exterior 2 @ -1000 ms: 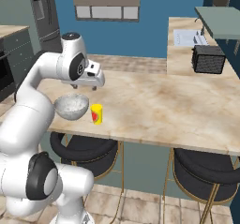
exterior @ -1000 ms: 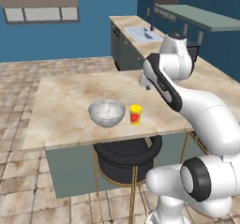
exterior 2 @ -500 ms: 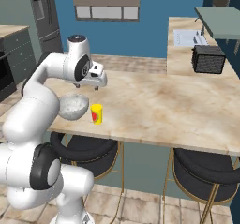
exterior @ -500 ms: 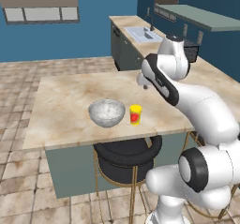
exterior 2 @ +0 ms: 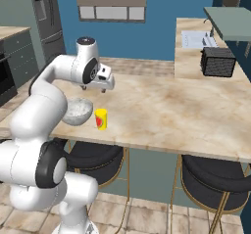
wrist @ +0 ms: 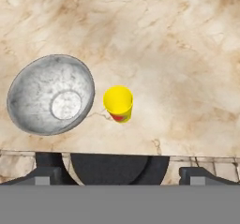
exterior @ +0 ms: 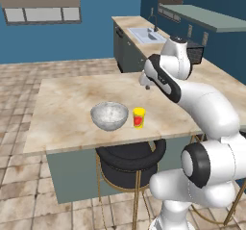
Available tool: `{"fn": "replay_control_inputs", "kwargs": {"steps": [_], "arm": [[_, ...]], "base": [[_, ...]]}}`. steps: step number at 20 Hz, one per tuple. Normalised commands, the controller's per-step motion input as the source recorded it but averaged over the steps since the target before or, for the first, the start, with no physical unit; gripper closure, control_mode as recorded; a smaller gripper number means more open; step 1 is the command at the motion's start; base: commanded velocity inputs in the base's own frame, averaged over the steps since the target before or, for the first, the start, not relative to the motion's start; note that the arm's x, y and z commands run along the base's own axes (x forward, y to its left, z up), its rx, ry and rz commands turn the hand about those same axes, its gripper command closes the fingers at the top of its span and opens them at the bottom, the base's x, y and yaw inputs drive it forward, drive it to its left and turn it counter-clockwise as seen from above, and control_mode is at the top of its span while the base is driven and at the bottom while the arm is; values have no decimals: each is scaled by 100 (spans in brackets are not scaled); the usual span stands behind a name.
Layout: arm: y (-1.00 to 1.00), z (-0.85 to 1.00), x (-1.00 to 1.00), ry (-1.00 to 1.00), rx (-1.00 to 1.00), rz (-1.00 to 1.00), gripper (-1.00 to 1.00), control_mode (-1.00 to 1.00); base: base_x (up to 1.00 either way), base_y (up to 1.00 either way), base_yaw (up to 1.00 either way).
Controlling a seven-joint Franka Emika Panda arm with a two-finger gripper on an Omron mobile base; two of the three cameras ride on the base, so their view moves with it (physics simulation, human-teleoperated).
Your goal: Place the cup inside the bowl on the dining table and move the bowl to any counter.
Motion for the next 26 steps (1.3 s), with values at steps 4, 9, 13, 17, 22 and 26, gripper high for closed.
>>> {"fn": "replay_control_inputs", "kwargs": {"steps": [4,9,13,17,22,26], "arm": [[-11,-15,21,0,0,0,-100,-100],[-17,-26,20,0,0,0,-100,-100],[-10,-11,8,0,0,0,-100,-100],[0,-14,21,0,0,0,-100,-100],[0,-17,28,0,0,0,-100,-100],[0,-16,24,-2,1,0,-100,-100]], "base": [[0,0,0],[0,0,0],[0,0,0],[0,0,0],[0,0,0],[0,0,0]]}}
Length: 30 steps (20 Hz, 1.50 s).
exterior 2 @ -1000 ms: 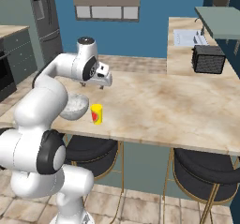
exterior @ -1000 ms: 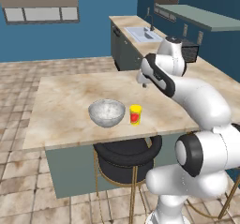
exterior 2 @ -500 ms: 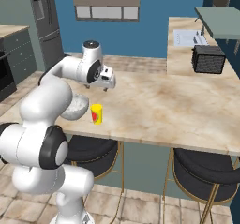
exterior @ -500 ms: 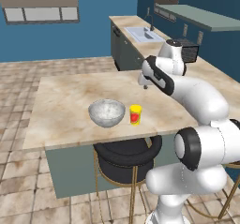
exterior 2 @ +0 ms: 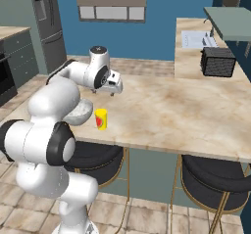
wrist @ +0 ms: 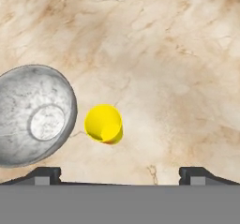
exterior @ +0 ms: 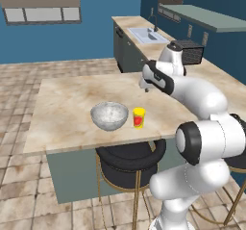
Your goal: Place the cup inside the bowl on the dining table and move the bowl to any counter.
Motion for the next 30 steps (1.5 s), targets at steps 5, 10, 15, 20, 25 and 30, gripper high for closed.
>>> {"fn": "replay_control_inputs", "kwargs": {"steps": [5,10,15,20,25,30], "arm": [[0,-16,6,-2,3,0,-100,-100],[0,0,-1,0,0,0,-100,-100],[0,-10,-5,0,0,0,-100,-100],[0,-32,0,0,0,0,-100,-100],[0,-42,0,0,0,0,-100,-100],[0,-37,0,0,2,0,-100,-100]], "base": [[0,0,0],[0,0,0],[0,0,0],[0,0,0],[0,0,0],[0,0,0]]}}
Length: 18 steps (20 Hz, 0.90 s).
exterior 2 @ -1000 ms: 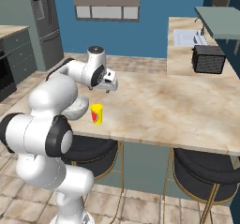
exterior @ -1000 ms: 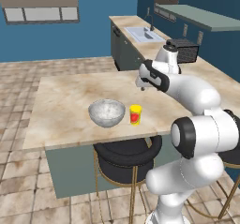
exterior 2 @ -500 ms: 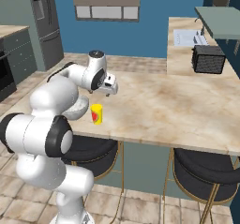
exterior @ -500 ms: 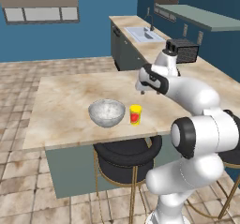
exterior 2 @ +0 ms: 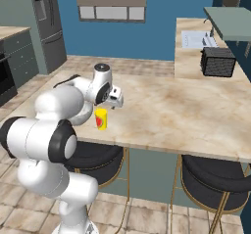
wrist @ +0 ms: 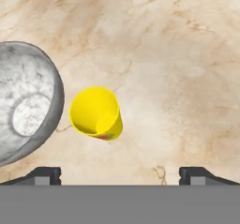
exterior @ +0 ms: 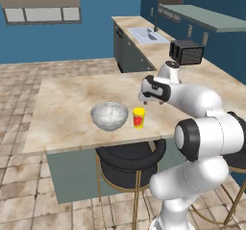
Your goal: Place the cup inside the bowl on the dining table and move the bowl to any counter.
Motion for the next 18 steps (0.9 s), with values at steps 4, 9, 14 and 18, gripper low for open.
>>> {"fn": "replay_control_inputs", "kwargs": {"steps": [4,9,14,18], "arm": [[3,-19,11,0,0,0,-100,-100],[0,0,29,0,0,0,-100,-100],[3,0,25,0,0,0,-100,-100],[5,0,0,1,0,0,-100,-100]], "base": [[0,0,0],[0,0,0],[0,0,0],[0,0,0]]}}
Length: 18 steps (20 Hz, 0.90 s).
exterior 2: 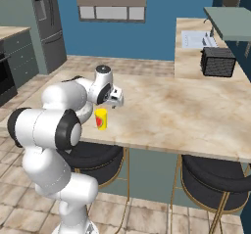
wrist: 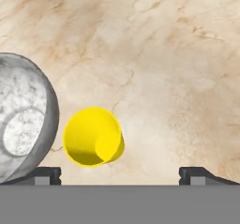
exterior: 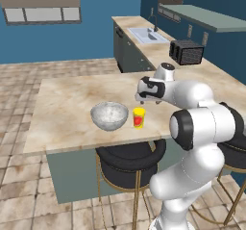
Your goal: Place the cup inside the bowl on the dining table and move the bowl to any counter.
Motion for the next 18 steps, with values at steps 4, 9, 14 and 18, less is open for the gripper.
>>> {"fn": "replay_control_inputs", "kwargs": {"steps": [4,9,14,18], "arm": [[3,0,0,0,0,0,-100,-100],[5,-7,0,0,0,0,-100,-100],[8,-24,-1,0,0,0,-100,-100],[1,-20,0,0,0,0,-100,-100]], "base": [[0,0,0],[0,0,0],[0,0,0],[0,0,0]]}}
